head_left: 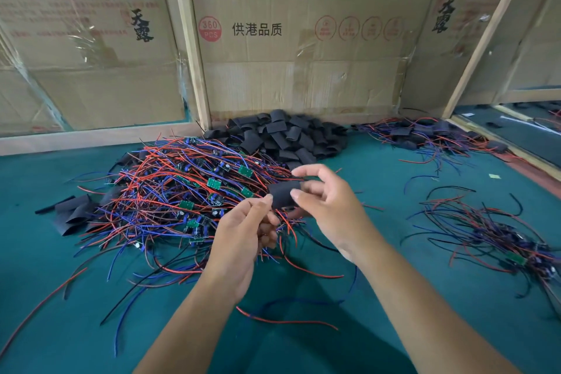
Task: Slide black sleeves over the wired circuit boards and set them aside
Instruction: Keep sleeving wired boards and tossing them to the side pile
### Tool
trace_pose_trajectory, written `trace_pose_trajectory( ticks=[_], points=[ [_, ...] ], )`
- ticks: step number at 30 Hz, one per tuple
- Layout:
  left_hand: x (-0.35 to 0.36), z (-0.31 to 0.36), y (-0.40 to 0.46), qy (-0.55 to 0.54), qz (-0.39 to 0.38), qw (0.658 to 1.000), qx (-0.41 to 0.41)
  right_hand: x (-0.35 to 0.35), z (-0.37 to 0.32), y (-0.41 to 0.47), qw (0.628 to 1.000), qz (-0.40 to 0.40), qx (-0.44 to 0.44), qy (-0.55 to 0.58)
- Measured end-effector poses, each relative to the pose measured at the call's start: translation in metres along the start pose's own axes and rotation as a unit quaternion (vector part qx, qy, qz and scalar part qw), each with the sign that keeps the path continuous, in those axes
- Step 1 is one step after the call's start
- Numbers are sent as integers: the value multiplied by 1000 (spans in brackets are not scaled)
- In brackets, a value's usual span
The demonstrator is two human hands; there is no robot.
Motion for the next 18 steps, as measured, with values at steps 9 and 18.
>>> trace_pose_trajectory(
  ticks=[9,18],
  points=[
    [-12,5,2,252,43,965,60,2,14,-16,928,-86,-151,-329],
    [-31,22,5,419,118,891,132,-4,12,-15,923,-40,-180,-338]
  ],
)
Point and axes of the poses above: each hand's wrist, its own y-axis towards the middle knuckle, its own x-axis out of the palm, z = x × y, the point moved 5 cm from there along y, towards the middle knuckle, and after that the axes turned 9 degrees about y, right-handed, at the moved point
